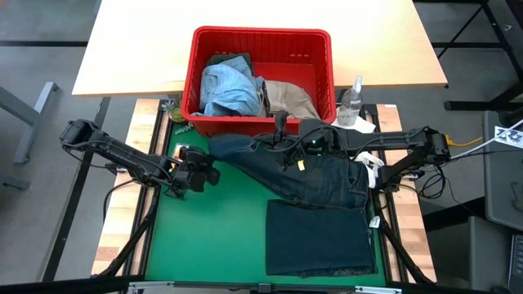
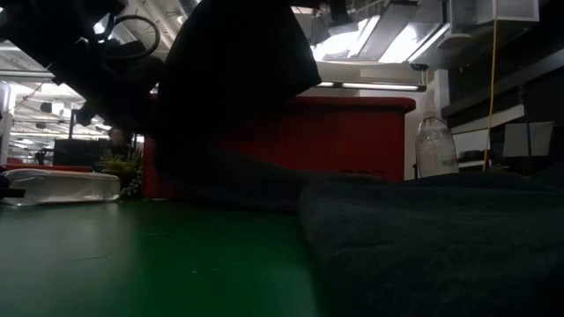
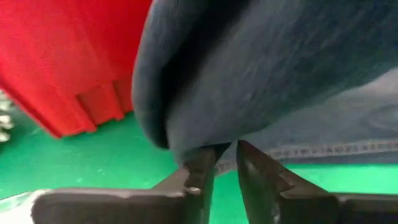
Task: Fold laundry
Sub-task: Fold the dark blue jeans
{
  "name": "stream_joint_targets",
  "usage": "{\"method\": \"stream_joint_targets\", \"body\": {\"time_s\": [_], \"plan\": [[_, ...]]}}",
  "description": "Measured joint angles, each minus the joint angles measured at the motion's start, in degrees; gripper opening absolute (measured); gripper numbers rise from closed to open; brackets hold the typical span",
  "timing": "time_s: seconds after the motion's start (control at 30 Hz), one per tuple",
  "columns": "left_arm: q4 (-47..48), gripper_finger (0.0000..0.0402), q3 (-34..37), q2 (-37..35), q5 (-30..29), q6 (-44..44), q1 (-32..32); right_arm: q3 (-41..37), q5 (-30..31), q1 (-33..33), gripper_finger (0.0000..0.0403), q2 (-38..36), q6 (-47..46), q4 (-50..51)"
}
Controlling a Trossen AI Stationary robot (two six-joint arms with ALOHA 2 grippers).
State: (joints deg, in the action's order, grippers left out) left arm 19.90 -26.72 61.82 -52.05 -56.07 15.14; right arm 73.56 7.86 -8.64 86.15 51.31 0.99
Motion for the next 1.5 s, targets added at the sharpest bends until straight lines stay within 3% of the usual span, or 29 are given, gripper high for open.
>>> {"method": "stream_joint_targets", "body": {"time_s": [0.23,0.43,0.57,0.67,0.73,0.87,1.13,1.2,1.3,1.5], "plan": [[-0.88,0.0122,0.00,0.00,-2.62,-0.64,-1.83,0.00,0.00,0.02,0.0003,0.00,-0.02,0.02],[-0.89,0.0128,0.00,0.00,-2.26,-0.92,-4.95,0.00,0.00,0.01,0.0005,0.00,-0.01,0.13],[-0.74,0.0101,0.00,0.00,-0.29,-0.34,-6.05,0.00,0.00,0.00,0.0003,0.00,-0.01,0.45],[-0.45,0.0037,0.00,0.00,1.26,1.48,-5.76,0.00,-0.01,0.02,0.0005,-0.02,-0.02,2.72],[-0.26,0.0011,-0.15,-0.11,3.17,2.45,-5.22,0.00,-0.02,0.02,0.0005,-0.04,-0.02,5.70],[1.84,0.0002,-2.30,-0.35,10.31,2.70,-4.14,0.00,-0.04,0.04,0.0004,-0.04,-0.02,11.93],[19.74,0.0001,-8.77,-0.37,35.08,4.17,-2.79,-0.06,-3.02,0.04,0.0003,0.69,0.00,21.44],[20.91,0.0001,-9.11,-0.37,38.74,4.25,-2.36,-0.07,-3.36,0.04,0.0004,1.90,0.00,23.84],[21.89,0.0000,-9.11,-0.35,39.57,4.28,-1.65,-0.17,-3.41,0.07,0.0004,4.13,0.00,27.64],[21.71,0.0000,-9.11,-0.35,35.81,4.30,-1.33,-0.17,-1.89,0.20,0.0003,6.45,-0.01,37.11]]}}
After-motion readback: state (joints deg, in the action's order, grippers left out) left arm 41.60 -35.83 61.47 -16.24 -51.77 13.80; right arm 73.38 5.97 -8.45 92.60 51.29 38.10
